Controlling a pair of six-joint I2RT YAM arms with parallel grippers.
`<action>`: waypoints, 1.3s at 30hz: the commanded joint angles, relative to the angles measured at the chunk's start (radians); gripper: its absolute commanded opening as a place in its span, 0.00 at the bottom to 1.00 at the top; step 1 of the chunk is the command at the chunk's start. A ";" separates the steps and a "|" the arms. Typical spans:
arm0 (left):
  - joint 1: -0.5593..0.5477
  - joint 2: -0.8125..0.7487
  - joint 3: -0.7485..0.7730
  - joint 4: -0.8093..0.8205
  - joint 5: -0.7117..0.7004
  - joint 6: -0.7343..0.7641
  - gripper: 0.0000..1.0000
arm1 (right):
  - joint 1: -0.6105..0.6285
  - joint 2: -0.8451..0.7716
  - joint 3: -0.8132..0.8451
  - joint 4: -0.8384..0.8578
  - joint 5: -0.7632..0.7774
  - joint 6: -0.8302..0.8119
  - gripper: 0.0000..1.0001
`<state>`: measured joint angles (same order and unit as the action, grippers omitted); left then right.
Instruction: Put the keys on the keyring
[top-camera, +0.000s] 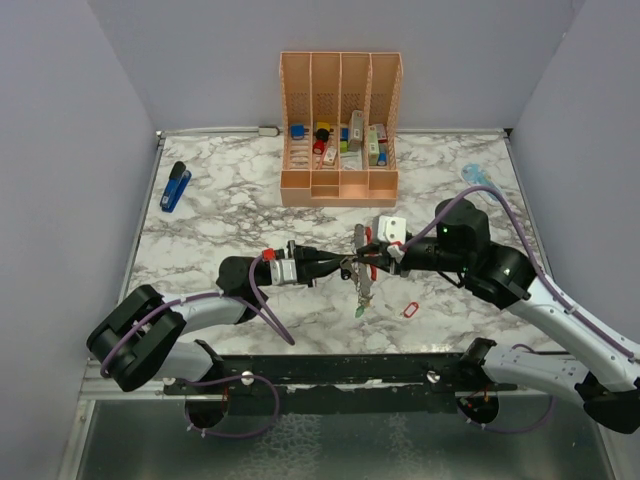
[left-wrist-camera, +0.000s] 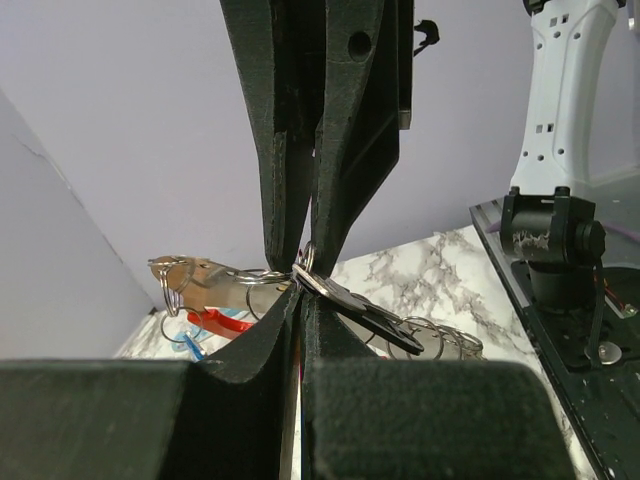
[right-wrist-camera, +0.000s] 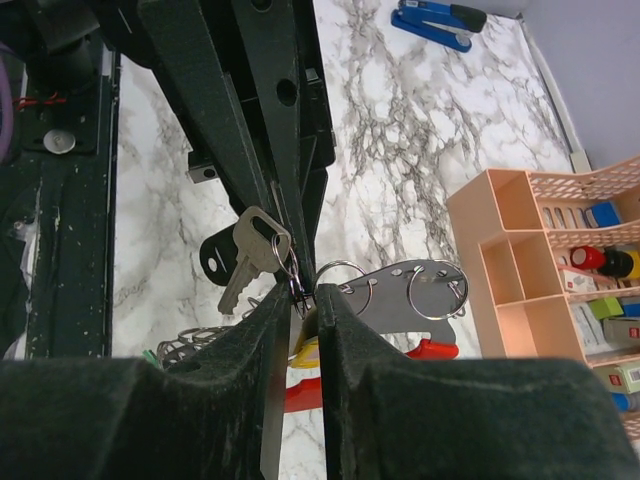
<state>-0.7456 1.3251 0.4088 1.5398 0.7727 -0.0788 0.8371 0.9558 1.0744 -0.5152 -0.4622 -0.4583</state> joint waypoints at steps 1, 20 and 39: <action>0.000 -0.021 0.014 0.253 0.025 -0.020 0.00 | 0.002 0.018 0.018 -0.015 -0.062 -0.017 0.18; 0.008 -0.023 0.040 0.253 0.078 -0.077 0.00 | 0.002 0.063 0.039 -0.146 -0.046 -0.105 0.16; 0.027 -0.002 0.082 0.253 0.129 -0.133 0.00 | 0.005 0.128 0.084 -0.186 -0.067 -0.158 0.06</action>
<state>-0.7071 1.3350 0.4282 1.5356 0.8825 -0.1902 0.8356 1.0458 1.1625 -0.6556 -0.4885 -0.6079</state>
